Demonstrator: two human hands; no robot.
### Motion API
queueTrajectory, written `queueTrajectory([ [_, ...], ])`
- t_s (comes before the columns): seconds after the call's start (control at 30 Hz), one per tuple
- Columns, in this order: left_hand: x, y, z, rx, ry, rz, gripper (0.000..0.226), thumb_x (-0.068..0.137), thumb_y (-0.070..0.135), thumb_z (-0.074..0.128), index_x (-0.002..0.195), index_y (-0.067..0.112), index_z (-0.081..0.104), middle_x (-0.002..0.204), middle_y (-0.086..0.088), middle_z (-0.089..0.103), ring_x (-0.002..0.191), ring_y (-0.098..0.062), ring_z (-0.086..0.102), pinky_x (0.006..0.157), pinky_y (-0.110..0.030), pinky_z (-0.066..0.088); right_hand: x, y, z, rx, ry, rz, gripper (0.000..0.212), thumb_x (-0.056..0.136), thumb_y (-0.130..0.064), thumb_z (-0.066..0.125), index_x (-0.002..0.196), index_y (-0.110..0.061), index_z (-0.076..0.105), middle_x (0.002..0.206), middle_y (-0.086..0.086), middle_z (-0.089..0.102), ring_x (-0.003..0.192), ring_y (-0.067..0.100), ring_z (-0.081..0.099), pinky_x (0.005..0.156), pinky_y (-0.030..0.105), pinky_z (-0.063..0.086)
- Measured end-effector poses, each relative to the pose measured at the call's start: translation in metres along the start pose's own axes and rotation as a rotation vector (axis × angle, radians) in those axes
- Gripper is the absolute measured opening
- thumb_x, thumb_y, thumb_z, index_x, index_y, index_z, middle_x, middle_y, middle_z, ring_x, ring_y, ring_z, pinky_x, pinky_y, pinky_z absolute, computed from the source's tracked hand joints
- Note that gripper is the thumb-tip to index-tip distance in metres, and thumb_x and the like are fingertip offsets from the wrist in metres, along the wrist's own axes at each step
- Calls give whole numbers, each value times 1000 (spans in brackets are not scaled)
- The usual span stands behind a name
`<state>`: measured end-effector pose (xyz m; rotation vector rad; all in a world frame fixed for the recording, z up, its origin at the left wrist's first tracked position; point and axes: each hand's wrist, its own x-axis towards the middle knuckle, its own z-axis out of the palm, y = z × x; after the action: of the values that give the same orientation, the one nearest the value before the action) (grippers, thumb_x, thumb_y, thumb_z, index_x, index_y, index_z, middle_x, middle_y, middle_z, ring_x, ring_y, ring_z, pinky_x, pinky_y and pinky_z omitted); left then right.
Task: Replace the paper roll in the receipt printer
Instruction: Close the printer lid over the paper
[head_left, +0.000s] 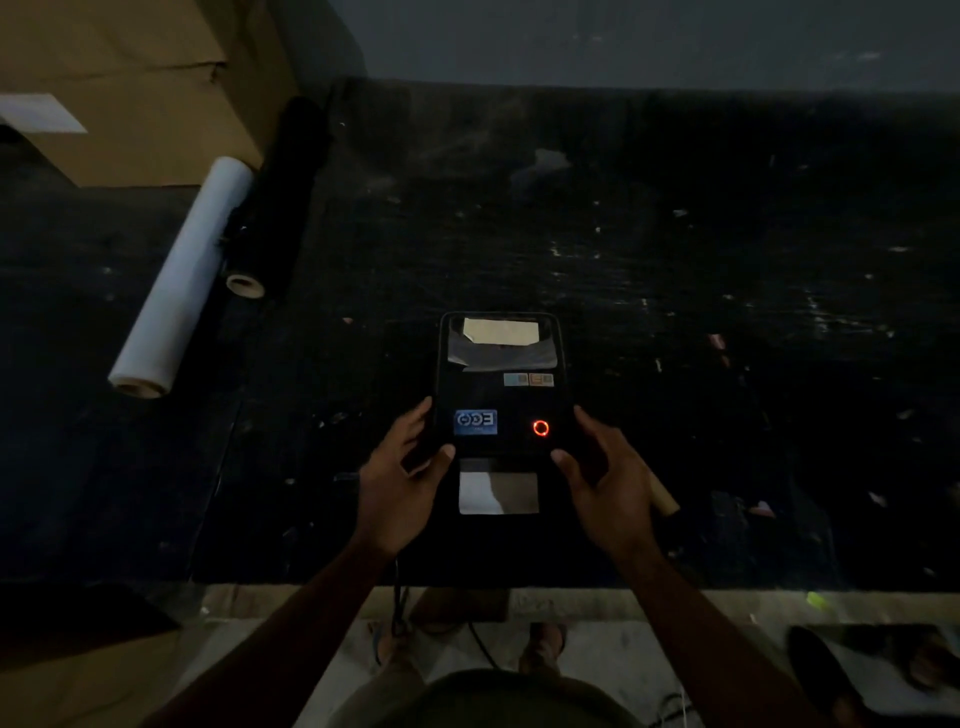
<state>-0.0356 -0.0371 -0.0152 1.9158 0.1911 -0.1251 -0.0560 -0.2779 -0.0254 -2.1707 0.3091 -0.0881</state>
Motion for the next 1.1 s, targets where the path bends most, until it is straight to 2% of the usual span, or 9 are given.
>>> queueTrajectory([
  [0.07,-1,-5,1,27,-26,8,65,93,9,73,151,24,48,147,6,57,128,7,54,95,-1,43,-1,2,0,-38,-27,2,64,88,-32,73,147,-27,48,141,4,56,129,16,53,102,24,38],
  [0.17,-2,-8,3,12,-36,4,65,94,6,71,152,20,47,147,5,55,119,24,51,92,0,43,-1,6,3,-61,-31,-4,64,88,-31,73,147,-28,48,141,6,56,129,19,53,104,26,39],
  [0.3,-2,-9,3,4,-28,27,63,94,3,70,151,16,47,146,5,54,117,27,51,92,0,43,0,11,5,-65,-16,4,64,87,-32,74,146,-29,49,138,5,57,127,20,56,107,42,47],
  [0.37,-2,-13,3,8,-15,45,63,93,5,71,150,18,48,150,3,53,123,16,54,96,-8,48,0,12,6,-62,-5,-35,62,87,-30,74,144,-26,52,133,5,60,123,18,58,105,40,49],
  [0.47,-1,-20,2,38,-11,79,64,93,13,72,151,27,48,154,4,52,135,-7,55,104,-29,54,1,14,5,-51,2,-63,61,86,-28,76,143,-24,54,130,4,61,120,16,59,103,32,48],
  [0.57,0,-22,1,21,-22,87,64,94,15,72,151,26,48,153,5,52,136,-11,56,105,-35,54,1,12,6,-41,-2,-48,62,86,-27,76,144,-24,53,132,4,60,120,11,56,102,26,42],
  [0.83,-2,-22,2,-50,-9,45,61,94,11,72,147,34,52,151,6,55,131,0,57,102,-25,54,0,7,9,15,9,4,63,85,-21,77,144,-25,53,141,5,56,134,17,51,110,26,37],
  [0.93,-3,-23,2,-35,-11,75,62,94,11,72,149,29,51,152,2,53,131,-1,57,97,-18,54,-1,7,8,1,7,6,64,85,-21,77,144,-26,52,140,5,57,131,14,51,108,24,36],
  [1.1,-3,-20,4,-39,-6,77,61,94,3,70,149,20,50,152,-3,52,122,17,54,89,-7,50,-2,6,6,9,15,1,63,86,-21,77,143,-25,52,137,5,58,124,4,47,108,25,38],
])
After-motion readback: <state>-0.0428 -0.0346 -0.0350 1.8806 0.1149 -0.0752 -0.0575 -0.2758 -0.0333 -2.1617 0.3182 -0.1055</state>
